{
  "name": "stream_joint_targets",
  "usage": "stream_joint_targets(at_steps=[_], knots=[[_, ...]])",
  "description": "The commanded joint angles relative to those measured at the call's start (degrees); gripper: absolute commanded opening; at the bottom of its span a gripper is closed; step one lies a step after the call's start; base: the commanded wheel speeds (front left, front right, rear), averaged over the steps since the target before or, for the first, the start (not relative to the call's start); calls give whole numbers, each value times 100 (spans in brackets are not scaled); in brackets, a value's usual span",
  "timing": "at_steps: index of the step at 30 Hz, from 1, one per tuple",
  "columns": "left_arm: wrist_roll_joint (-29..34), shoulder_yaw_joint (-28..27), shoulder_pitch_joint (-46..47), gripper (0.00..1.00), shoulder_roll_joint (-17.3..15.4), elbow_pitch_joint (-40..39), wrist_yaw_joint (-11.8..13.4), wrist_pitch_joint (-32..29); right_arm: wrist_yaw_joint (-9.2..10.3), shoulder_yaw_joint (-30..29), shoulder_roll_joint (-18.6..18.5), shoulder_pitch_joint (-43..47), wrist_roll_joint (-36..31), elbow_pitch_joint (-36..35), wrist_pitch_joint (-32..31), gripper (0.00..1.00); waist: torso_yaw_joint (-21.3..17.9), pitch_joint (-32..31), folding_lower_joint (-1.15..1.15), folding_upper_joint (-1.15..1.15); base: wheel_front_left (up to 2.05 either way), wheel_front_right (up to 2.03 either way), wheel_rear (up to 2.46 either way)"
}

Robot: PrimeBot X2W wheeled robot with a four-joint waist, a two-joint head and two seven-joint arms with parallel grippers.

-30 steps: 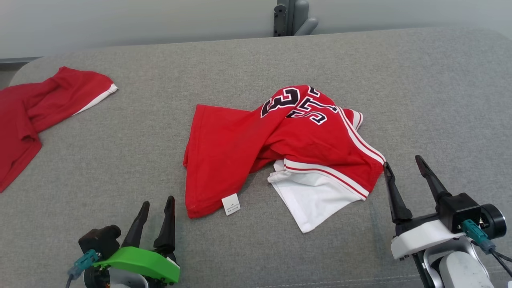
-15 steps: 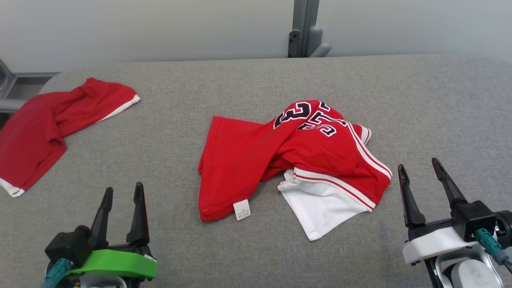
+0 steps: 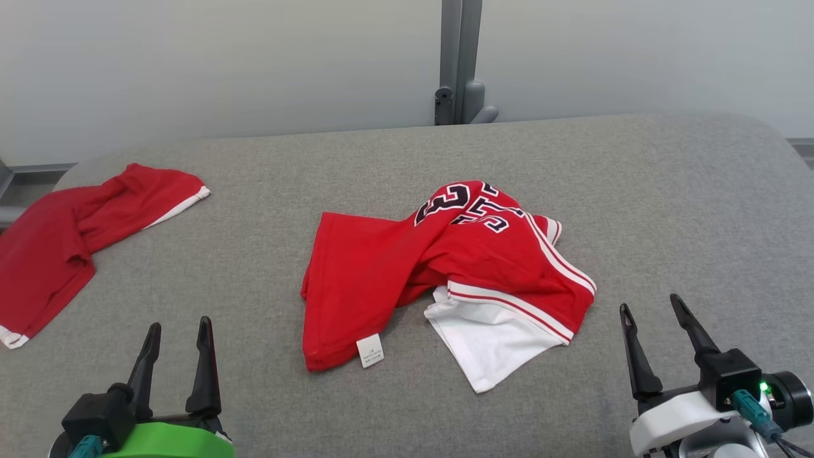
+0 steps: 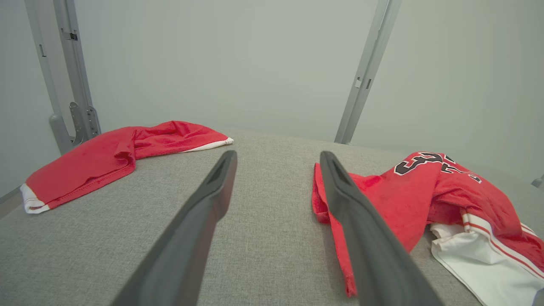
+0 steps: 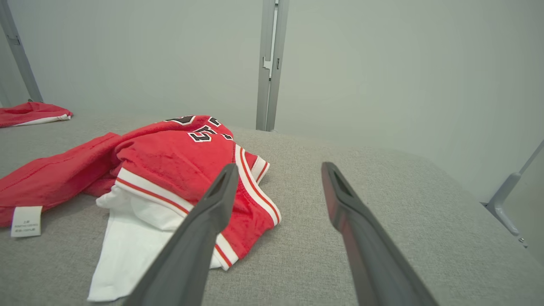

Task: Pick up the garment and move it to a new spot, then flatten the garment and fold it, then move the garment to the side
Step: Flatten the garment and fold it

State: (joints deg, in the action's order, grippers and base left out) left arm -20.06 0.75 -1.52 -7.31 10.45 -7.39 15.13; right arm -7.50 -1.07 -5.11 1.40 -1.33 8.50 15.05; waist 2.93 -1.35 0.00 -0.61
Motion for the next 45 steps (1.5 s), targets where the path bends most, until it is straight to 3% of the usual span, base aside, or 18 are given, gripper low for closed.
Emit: stream_joint_targets(at_steps=[1, 16, 33, 39, 45], knots=[[38, 8, -80, 100, -35, 11, -18, 1, 2, 5, 6, 79, -37, 52, 19, 100, -65, -47, 0, 61, 0, 0, 0], [-147, 327, -110, 100, -236, 150, -18, 1, 2, 7, 149, 88, 44, 334, 19, 100, -391, -72, 0, 61, 0, 0, 0], [-116, 523, 66, 100, -372, 284, -19, 1, 2, 135, 202, -74, 233, 344, 19, 100, -443, 53, 0, 61, 0, 0, 0], [-371, 1145, 276, 100, -506, 864, -19, -87, 2, 944, 213, -272, 707, 713, -134, 100, -434, 123, 0, 61, 0, 0, 0], [-714, 1699, 774, 100, -574, 1276, -17, -696, 4, 1736, 212, -546, 1216, 809, -1281, 100, -383, 383, 0, 61, 0, 0, 0]])
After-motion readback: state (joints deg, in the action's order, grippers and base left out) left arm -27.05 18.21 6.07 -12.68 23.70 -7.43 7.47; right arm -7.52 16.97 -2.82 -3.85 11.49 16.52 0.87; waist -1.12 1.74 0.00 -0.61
